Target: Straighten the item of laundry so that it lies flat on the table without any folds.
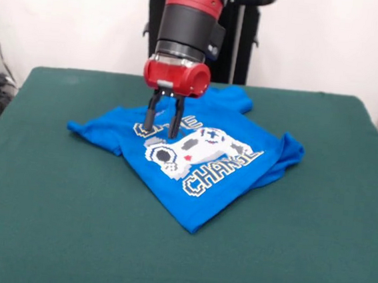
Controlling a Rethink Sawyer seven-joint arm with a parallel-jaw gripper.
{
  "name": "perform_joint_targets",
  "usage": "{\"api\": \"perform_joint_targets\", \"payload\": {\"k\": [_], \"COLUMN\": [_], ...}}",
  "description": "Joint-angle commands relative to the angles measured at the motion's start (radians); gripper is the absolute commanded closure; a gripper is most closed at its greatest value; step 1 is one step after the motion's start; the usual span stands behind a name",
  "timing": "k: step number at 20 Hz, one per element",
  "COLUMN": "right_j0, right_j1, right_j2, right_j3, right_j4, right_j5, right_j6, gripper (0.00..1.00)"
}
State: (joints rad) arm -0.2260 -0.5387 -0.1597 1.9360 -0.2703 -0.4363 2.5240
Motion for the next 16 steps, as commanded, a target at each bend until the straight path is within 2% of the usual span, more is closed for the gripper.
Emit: {"api": "perform_joint_targets", "payload": {"k": [1,6,8,11,16], "right_j0": [0.054,0.007,0.033,0.061,0.019], "right_j1": [0.049,0.049,0.045,0.021,0.043], "right_j2": [0.079,0.122,0.096,0.063,0.081], "right_j3": [0.070,0.114,0.124,0.140,0.161], "right_j4": [0.121,0.126,0.148,0.166,0.128], "right_j5": [0.047,0.095,0.119,0.221,0.244], "right_j6": [0.187,0.194,0.180,0.128,0.107], "gripper": [0.00,0.00,0.00,0.00,0.00]}}
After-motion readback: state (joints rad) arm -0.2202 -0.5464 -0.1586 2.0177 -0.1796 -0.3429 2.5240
